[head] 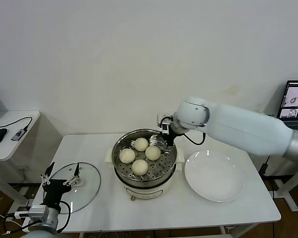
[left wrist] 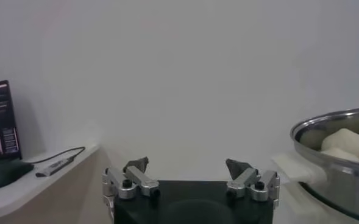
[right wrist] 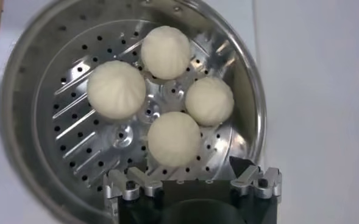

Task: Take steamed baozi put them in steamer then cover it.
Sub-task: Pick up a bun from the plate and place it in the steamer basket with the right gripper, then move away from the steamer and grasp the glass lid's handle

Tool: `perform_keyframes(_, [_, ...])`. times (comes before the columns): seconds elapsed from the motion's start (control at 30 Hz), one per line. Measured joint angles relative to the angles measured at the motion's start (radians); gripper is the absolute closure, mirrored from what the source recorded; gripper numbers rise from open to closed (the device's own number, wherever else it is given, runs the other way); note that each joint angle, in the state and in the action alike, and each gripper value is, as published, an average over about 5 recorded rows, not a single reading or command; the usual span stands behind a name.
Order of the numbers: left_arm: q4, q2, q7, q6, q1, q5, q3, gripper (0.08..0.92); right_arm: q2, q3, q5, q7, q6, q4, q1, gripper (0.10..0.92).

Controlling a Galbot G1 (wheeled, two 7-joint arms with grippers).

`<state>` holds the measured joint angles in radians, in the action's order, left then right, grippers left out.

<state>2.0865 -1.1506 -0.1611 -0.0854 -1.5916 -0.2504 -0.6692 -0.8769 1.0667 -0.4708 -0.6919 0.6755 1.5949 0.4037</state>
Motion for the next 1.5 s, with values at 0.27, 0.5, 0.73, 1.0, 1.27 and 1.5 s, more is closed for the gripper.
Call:
perform_keyframes(0.27, [-0.010,-0.006,0.001,0.018,0.005,0.001,0.009,0.177,0.176,-0.265,-0.013,0.246,-0.120,0.159,-0.273,0.203])
perform_keyframes(0.5, [-0.014,-0.016,-0.001,0.028,0.008,0.006,0.016,0.177,0.200,-0.649,0.055,0.407,-0.286,0.238,-0.695,0.203])
perform_keyframes(0.73, [-0.024,-0.028,-0.011,0.048,-0.005,0.033,0.023,0.177,0.073,-1.072,0.175,0.457,-0.482,0.265,-1.120,0.203])
perform_keyframes(1.0, [-0.059,-0.040,-0.046,0.080,-0.018,0.213,0.012,0.177,-0.139,-1.473,0.263,0.450,-0.652,0.299,-1.491,0.203])
perform_keyframes(1.27, [-0.118,-0.001,-0.028,0.117,-0.058,0.589,-0.045,0.177,-0.301,-1.741,0.286,0.469,-0.707,0.327,-1.718,0.203])
perform_keyframes(1.5, [-0.177,0.037,-0.020,0.159,-0.083,0.923,-0.072,0.177,-0.388,-1.871,0.290,0.502,-0.715,0.331,-1.798,0.203])
